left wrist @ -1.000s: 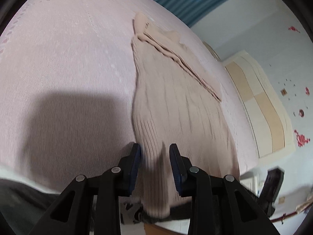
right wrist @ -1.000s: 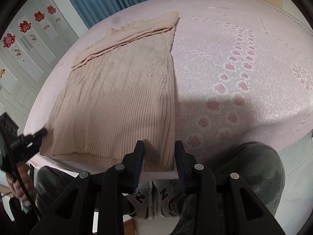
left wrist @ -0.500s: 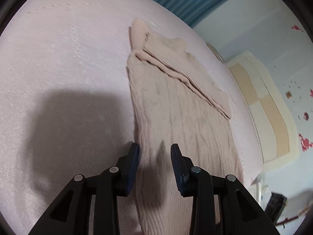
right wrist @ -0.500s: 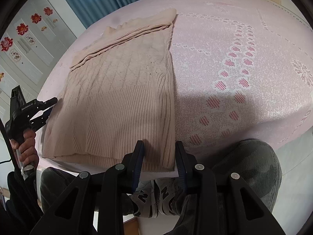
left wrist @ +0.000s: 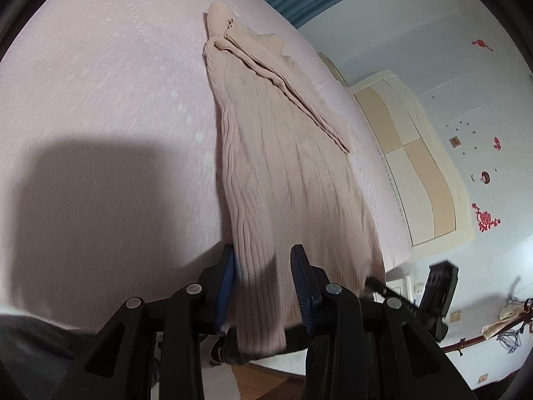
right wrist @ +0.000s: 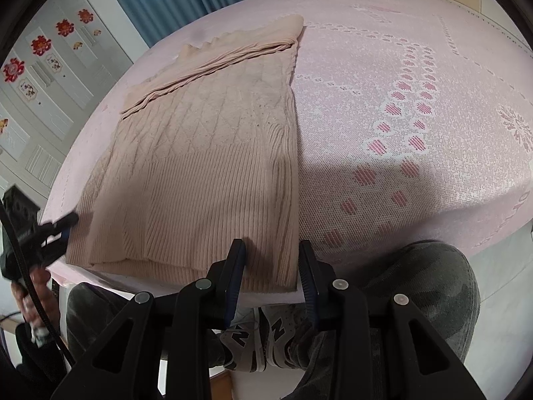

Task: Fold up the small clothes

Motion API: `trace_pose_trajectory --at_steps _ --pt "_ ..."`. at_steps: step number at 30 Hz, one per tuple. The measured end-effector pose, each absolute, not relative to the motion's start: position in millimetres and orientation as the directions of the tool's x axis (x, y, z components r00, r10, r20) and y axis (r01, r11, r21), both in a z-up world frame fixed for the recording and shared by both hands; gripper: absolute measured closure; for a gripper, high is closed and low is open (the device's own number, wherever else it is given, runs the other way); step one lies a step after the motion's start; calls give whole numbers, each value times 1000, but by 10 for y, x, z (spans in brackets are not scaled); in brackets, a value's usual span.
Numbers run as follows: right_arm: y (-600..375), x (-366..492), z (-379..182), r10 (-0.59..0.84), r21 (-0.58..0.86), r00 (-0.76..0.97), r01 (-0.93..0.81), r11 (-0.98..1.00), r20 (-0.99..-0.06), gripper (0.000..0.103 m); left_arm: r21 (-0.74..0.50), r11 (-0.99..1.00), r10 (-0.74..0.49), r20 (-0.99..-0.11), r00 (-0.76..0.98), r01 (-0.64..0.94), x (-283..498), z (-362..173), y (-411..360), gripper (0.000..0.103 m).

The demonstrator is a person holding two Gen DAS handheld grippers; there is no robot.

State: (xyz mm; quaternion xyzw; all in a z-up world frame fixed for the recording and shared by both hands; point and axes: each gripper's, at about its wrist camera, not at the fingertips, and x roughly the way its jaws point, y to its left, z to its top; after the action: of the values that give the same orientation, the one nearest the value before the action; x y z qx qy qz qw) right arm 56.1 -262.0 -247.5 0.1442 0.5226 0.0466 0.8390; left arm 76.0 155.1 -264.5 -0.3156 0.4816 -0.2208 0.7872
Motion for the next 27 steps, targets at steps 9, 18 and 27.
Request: trace_pose_trajectory --at_steps 9,18,27 --pt "-2628 556 -2460 241 305 442 78 949 -864 69 -668 743 -607 -654 452 33 489 -2622 1506 71" --pt "-2592 567 -2465 252 312 441 68 948 -861 69 -669 743 -608 -663 435 19 356 -2697 1460 71" --pt "-2626 572 -2474 268 330 441 71 941 -857 69 -721 692 -626 -623 469 -35 360 -2709 1457 71"
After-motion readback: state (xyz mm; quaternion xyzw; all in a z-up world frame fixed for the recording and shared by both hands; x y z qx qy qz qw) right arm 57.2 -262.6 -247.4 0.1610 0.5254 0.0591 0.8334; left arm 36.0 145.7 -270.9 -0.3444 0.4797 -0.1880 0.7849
